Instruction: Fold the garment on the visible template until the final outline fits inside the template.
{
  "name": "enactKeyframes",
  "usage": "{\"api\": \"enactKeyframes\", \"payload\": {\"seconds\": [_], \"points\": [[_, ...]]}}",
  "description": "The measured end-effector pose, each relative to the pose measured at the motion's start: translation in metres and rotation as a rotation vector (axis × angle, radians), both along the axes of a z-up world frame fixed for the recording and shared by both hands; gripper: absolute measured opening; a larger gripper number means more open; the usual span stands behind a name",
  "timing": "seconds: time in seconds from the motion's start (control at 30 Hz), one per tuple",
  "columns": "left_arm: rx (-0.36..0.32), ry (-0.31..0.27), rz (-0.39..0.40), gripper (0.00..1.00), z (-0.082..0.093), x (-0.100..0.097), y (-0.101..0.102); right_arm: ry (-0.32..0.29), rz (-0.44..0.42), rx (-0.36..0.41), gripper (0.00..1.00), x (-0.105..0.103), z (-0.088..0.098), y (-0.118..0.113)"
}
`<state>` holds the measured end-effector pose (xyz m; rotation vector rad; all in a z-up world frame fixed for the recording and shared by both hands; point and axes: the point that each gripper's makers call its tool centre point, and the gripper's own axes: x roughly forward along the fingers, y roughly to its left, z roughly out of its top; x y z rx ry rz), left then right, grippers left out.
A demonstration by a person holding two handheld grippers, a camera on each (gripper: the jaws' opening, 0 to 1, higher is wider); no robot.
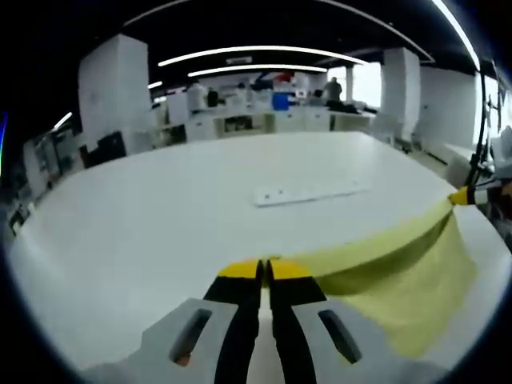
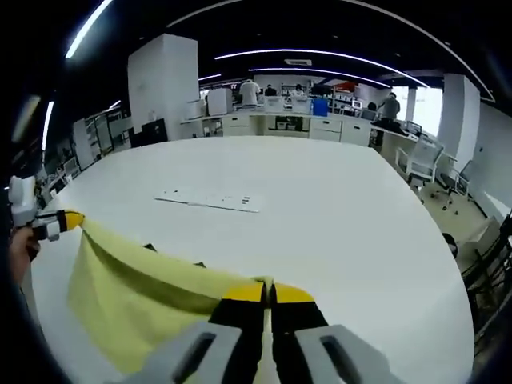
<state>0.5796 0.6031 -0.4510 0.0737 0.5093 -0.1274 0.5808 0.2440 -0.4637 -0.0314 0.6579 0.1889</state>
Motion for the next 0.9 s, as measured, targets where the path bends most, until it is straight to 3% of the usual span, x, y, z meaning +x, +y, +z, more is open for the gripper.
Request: {"api": "enactKeyframes", "payload": {"seconds": [0.33, 0.9], "points": [[-0.007, 0.076, -0.003, 0.0, -0.037, 0.012, 0.001, 0.065, -0.031, -0.028, 0.0, 0.006, -0.034, -0.001], [-0.018, 0.119, 0.011, 0.0, -0.058, 0.012, 0.004, 0.116, -0.05, -0.02, 0.0, 0.011, -0.061, -0.006]]}}
